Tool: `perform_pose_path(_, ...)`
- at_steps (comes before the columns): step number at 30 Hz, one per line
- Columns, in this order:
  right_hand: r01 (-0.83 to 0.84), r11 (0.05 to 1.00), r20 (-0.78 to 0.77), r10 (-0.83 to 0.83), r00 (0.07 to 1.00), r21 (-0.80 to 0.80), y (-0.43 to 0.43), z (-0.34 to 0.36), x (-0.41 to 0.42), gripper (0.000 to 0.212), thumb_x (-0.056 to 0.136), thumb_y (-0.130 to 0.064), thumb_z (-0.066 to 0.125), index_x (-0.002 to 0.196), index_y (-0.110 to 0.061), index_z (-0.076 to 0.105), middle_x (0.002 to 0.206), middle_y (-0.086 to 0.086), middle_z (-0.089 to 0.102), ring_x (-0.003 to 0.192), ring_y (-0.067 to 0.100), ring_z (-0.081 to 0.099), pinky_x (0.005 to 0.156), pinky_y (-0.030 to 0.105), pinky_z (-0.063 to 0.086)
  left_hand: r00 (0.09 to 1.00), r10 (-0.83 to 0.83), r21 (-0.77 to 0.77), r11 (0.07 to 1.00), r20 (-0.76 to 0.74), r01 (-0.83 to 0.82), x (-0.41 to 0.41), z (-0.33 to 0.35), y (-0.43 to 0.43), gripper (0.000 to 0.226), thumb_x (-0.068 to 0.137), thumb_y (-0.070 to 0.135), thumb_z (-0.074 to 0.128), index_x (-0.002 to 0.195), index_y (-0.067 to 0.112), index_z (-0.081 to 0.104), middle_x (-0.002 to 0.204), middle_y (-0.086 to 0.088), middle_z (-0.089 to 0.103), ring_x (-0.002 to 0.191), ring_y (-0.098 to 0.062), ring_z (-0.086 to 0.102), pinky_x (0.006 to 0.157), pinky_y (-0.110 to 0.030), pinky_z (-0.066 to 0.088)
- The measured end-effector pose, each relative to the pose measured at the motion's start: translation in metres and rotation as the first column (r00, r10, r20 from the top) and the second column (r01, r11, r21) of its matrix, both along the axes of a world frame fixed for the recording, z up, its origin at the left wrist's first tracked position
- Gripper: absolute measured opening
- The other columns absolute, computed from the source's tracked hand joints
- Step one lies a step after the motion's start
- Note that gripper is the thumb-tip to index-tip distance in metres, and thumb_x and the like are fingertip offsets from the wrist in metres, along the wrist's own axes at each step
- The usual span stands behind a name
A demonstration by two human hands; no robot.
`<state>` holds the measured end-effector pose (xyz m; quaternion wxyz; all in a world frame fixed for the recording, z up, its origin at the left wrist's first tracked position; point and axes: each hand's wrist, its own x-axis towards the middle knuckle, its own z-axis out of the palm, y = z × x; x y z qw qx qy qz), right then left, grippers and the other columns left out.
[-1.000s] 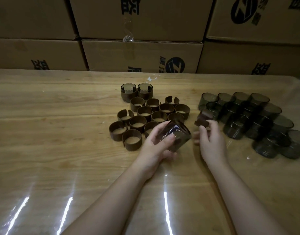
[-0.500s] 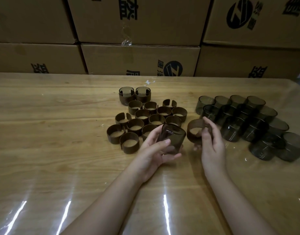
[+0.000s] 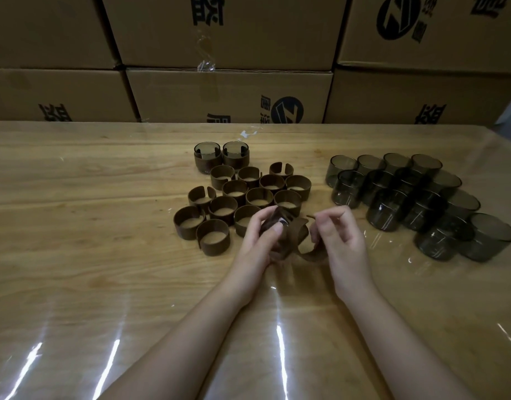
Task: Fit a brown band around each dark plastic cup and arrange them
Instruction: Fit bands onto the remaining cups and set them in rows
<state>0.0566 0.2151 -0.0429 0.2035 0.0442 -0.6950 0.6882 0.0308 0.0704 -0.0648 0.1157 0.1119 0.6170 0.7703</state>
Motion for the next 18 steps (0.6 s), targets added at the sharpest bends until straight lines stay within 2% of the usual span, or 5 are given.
perform_pose_path(6,0.041,0.994,-0.024,-0.039,0.999,0.099,-0.0074,-0.0007,0.0059,0.012,0.08,-0.034,0.065,0.088,-0.026,0.061,0.083,-0.019,0.064,0.079,-0.002,0.06,0.068,0.012,0.048,0.992,-0.022,-0.124,0.992,-0.121,0.007,0.008,0.0054,0.001,0.085,0.051,0.085,0.066,0.122,0.04,0.05,0.128,-0.003,0.052,0.11,-0.018,0.06,0.073,-0.024,0.054)
perform_pose_path(8,0.045,0.989,-0.046,-0.039,0.998,0.141,-0.0085,0.0007,0.0071,0.013,0.08,-0.037,0.065,0.089,-0.029,0.061,0.087,-0.017,0.064,0.082,0.0,0.061,0.071,0.014,0.048,0.989,-0.025,-0.141,0.99,-0.149,0.004,0.0084,0.0062,-0.0003,0.086,0.055,0.08,0.068,0.126,0.035,0.048,0.129,-0.003,0.053,0.113,-0.014,0.06,0.078,-0.023,0.053)
perform_pose_path(11,0.066,0.982,-0.027,-0.062,0.998,0.179,-0.0091,0.002,0.0073,0.024,0.076,-0.052,0.06,0.091,-0.033,0.061,0.095,-0.007,0.061,0.086,0.006,0.059,0.072,0.016,0.048,0.983,-0.024,-0.137,0.991,-0.179,-0.001,0.0091,0.0075,-0.0009,0.063,0.067,0.059,0.066,0.123,0.035,0.05,0.126,0.0,0.056,0.108,-0.006,0.061,0.078,-0.018,0.051)
perform_pose_path(15,0.02,0.993,0.178,-0.041,0.983,0.12,-0.0092,0.001,0.0043,0.032,0.075,-0.055,0.059,0.099,-0.035,0.059,0.113,-0.004,0.054,0.092,-0.005,0.056,0.07,0.011,0.047,0.982,0.002,-0.129,0.991,-0.187,-0.026,0.0081,0.0064,-0.0006,0.05,0.072,0.054,0.061,0.117,0.032,0.057,0.12,0.0,0.059,0.106,-0.008,0.062,0.077,-0.02,0.052)
perform_pose_path(18,-0.114,0.986,0.407,0.056,0.912,0.121,-0.008,0.0035,0.0047,0.05,0.074,-0.079,0.047,0.102,-0.04,0.058,0.103,-0.006,0.065,0.083,0.001,0.064,0.061,0.013,0.048,0.986,0.054,-0.106,0.992,-0.16,-0.071,0.0068,0.0062,-0.0007,0.05,0.07,0.056,0.061,0.113,0.031,0.06,0.119,-0.005,0.061,0.103,-0.011,0.064,0.072,-0.02,0.052)
